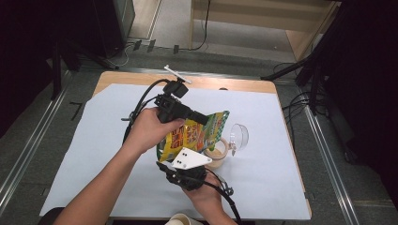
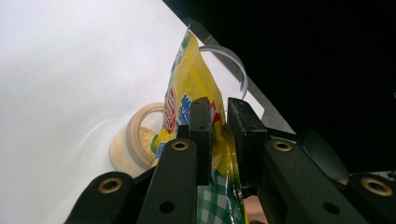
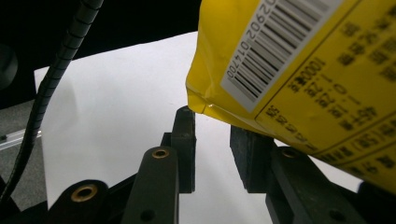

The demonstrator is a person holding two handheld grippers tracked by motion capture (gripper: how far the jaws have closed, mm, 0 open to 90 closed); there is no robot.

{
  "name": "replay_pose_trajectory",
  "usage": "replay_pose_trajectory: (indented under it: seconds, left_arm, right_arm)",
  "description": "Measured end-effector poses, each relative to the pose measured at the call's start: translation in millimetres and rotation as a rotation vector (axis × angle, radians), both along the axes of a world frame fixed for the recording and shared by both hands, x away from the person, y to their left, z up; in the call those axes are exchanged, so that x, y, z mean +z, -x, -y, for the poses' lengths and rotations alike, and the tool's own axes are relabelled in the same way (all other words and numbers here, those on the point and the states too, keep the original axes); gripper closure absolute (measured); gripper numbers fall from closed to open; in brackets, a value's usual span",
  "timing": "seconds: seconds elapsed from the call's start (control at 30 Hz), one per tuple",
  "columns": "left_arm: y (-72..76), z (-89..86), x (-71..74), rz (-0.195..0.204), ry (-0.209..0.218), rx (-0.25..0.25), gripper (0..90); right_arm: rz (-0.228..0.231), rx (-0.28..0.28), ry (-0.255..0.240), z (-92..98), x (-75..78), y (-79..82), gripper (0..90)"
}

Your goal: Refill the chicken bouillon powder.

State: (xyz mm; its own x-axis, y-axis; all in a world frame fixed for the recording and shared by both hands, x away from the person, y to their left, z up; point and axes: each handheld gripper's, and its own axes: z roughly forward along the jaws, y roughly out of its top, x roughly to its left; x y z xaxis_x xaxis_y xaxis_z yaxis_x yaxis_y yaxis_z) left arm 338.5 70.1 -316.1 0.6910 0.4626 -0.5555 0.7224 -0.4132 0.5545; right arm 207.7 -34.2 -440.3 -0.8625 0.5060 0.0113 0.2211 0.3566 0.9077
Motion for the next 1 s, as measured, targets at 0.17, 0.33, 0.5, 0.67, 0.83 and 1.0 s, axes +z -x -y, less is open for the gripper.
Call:
replay_pose_trajectory:
  seconds: [0.17, 0.33, 0.5, 0.67, 0.83, 1.0]
  left_arm:
    - [-3.7, 2.1, 2.1, -0.001, -0.002, 0.007, 81.3]
    - [-7.5, 5.4, 3.0, -0.003, -0.016, 0.001, 81.5]
    - [-7.3, 4.2, 2.7, -0.003, -0.015, 0.007, 81.5]
    - [-7.4, 2.5, 1.4, -0.006, -0.008, 0.007, 81.6]
    - [-6.6, -0.3, 0.0, -0.003, -0.002, 0.005, 81.9]
    - [-6.7, 1.3, 1.3, 0.000, -0.010, 0.005, 82.7]
  right_arm:
    - [0.001, -0.005, -0.004, 1.8, 1.8, -1.4, 72.5]
    - [0.005, -0.006, -0.012, 2.4, 3.2, -2.5, 71.2]
    - [0.001, -0.006, -0.008, 2.9, 3.6, -2.9, 71.4]
    - [0.002, -0.005, -0.005, 2.3, 2.9, -3.2, 71.4]
    - [-0.004, -0.004, -0.003, 1.0, 1.2, -3.4, 71.3]
    - [0.003, -0.011, -0.003, 1.2, 1.9, -3.1, 72.1]
